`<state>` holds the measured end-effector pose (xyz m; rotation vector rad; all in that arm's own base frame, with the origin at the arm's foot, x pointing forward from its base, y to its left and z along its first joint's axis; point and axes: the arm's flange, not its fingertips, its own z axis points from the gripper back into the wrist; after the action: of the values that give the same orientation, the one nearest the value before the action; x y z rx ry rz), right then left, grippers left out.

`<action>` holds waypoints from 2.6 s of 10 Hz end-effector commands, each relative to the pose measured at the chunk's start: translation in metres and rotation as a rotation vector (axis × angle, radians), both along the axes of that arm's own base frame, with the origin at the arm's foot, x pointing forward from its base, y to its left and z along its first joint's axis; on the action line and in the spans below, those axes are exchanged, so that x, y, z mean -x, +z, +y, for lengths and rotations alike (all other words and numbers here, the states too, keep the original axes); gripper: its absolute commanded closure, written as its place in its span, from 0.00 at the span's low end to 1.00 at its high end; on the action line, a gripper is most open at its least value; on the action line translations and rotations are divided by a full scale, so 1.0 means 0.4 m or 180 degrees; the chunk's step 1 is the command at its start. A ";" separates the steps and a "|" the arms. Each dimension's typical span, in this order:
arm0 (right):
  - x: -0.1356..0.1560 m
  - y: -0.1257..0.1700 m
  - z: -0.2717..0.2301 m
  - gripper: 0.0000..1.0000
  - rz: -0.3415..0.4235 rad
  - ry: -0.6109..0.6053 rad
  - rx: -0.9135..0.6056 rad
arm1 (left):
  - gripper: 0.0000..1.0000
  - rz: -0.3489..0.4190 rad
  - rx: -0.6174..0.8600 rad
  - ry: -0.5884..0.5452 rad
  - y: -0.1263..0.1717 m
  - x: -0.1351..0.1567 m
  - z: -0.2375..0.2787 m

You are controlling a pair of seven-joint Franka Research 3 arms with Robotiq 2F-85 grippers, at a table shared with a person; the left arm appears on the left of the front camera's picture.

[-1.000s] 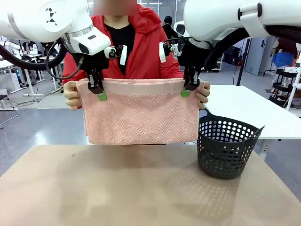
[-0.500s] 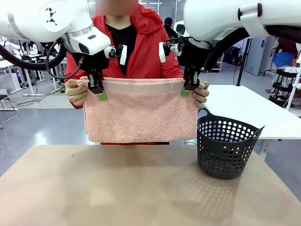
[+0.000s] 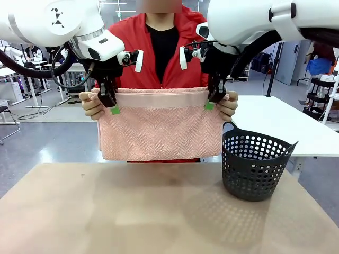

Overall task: Fold the towel.
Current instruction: Release the end of the 100 cm Hotel Towel you were holding, then pick up the 100 cm Hotel Towel and place it on the left side of the table.

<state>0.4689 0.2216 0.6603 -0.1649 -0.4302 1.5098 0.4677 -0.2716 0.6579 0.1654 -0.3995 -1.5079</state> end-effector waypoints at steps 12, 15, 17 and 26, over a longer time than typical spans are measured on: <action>0.305 0.222 -0.413 0.00 -0.0031 -0.2128 -0.1712 | 0.00 -0.0183 0.1801 0.2595 0.217 0.275 0.447; 0.294 0.166 -0.443 0.00 0.0093 -0.2505 -0.1721 | 0.00 -0.0061 0.2092 0.2978 0.169 0.294 0.512; 0.288 0.181 -0.459 0.00 0.0117 -0.2332 -0.1675 | 0.00 -0.0051 0.1919 0.2954 0.196 0.282 0.521; 0.288 0.181 -0.459 0.00 0.0117 -0.2332 -0.1675 | 0.00 -0.0051 0.1919 0.2954 0.196 0.282 0.521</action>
<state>0.3548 0.0399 0.7313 0.1185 -0.6427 0.6418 0.3538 -0.0634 0.7324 -0.1178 -0.6699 -0.4322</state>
